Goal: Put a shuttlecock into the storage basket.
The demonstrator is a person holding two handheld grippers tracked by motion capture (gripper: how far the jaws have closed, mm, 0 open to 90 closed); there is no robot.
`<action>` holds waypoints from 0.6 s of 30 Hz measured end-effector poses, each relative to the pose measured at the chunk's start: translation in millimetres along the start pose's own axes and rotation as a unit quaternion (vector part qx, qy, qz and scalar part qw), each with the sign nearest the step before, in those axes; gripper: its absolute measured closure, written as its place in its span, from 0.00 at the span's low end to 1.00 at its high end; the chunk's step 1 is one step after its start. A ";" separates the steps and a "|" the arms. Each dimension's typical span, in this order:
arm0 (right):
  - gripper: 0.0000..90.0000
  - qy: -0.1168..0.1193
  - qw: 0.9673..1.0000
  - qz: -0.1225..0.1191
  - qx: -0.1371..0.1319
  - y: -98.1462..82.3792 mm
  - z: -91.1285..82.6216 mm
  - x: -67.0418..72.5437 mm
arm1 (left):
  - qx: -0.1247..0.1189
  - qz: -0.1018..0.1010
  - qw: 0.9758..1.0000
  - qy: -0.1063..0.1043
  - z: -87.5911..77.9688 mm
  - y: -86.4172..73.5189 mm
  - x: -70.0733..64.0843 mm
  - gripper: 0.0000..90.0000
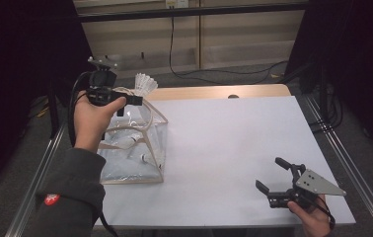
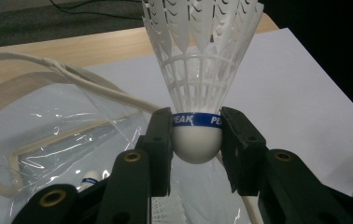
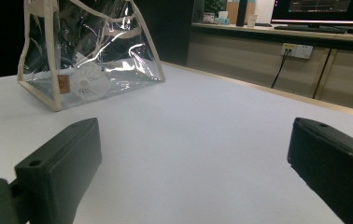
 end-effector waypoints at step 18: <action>0.03 0.000 1.000 0.000 0.002 -0.2 -0.1 0.5 | -0.003 -0.006 1.000 0.004 -10.5 -3.6 9.7 0.73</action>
Point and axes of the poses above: each handheld gripper's, and its own axes: z roughly forward along the jaws, y roughly out of its top, x roughly to its left, the point moved 7 cm from there along z, roughly forward along the jaws, and after that the axes turned 2 degrees about -y, right-handed, at the moved point
